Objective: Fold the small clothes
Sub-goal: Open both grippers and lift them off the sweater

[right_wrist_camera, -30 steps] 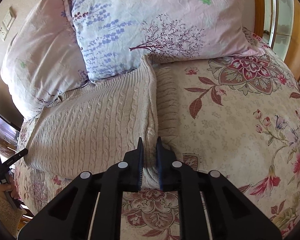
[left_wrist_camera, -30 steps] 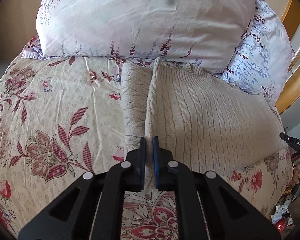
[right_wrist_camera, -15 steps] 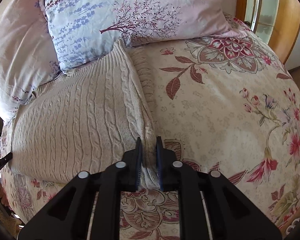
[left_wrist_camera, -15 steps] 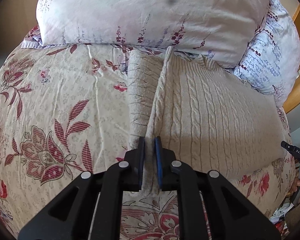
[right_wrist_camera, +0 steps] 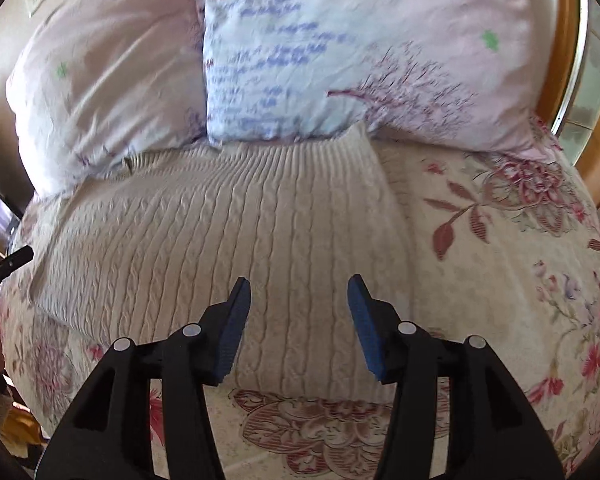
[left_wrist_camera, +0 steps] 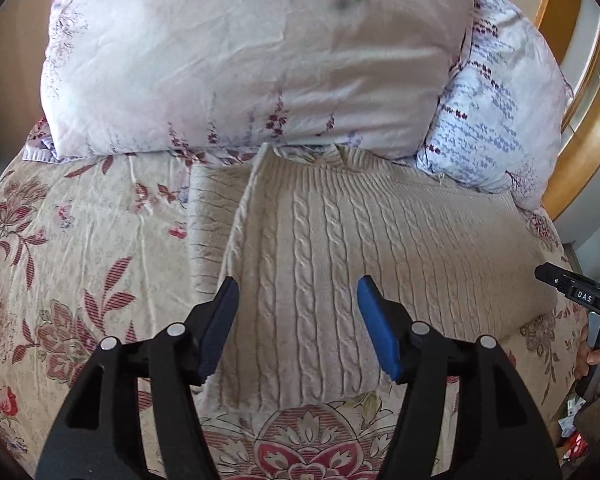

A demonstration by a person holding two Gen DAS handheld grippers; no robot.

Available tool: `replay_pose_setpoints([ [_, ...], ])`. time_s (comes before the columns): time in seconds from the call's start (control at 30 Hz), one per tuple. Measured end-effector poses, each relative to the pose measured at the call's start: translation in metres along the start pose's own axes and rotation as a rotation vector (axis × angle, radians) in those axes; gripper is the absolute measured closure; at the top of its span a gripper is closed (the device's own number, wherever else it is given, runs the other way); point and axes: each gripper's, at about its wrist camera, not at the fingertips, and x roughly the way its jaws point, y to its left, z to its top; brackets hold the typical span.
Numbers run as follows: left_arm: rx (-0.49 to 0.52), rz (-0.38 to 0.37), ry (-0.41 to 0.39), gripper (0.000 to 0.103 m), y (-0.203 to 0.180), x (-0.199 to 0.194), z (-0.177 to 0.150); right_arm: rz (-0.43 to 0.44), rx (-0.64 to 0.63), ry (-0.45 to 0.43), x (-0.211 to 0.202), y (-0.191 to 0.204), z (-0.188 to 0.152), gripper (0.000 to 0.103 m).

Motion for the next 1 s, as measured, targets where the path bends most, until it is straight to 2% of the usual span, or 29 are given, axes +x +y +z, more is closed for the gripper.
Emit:
replay_pose_setpoints([
  [0.13, -0.047, 0.011, 0.093, 0.041, 0.007, 0.029, -0.012, -0.034, -0.005, 0.087, 0.023, 0.002, -0.011, 0.042],
  [0.2, -0.03, 0.01, 0.07, 0.039, 0.007, 0.03, -0.016, -0.044, -0.041, 0.07, 0.024, 0.007, -0.016, 0.034],
  [0.3, -0.016, 0.01, 0.08, 0.035, 0.002, 0.03, -0.015, -0.077, -0.104, 0.075, 0.028, 0.018, -0.019, 0.028],
  [0.37, -0.044, -0.015, 0.081, 0.035, 0.005, 0.028, -0.013, -0.098, -0.116, 0.084, 0.029, 0.024, -0.019, 0.026],
  [0.53, -0.187, -0.106, 0.039, 0.036, 0.034, 0.008, -0.006, -0.093, -0.095, 0.085, 0.025, 0.027, -0.012, 0.025],
  [0.67, -0.319, -0.132, 0.013, 0.036, 0.067, 0.002, 0.005, -0.039, -0.087, 0.037, 0.022, 0.038, 0.005, 0.025],
  [0.83, -0.393, -0.17, 0.103, 0.037, 0.092, 0.026, 0.015, -0.003, -0.119, 0.047, 0.034, 0.063, 0.016, 0.025],
  [1.0, -0.395, -0.19, 0.146, 0.038, 0.092, 0.042, 0.015, -0.019, -0.176, 0.062, 0.047, 0.083, 0.011, 0.022],
])
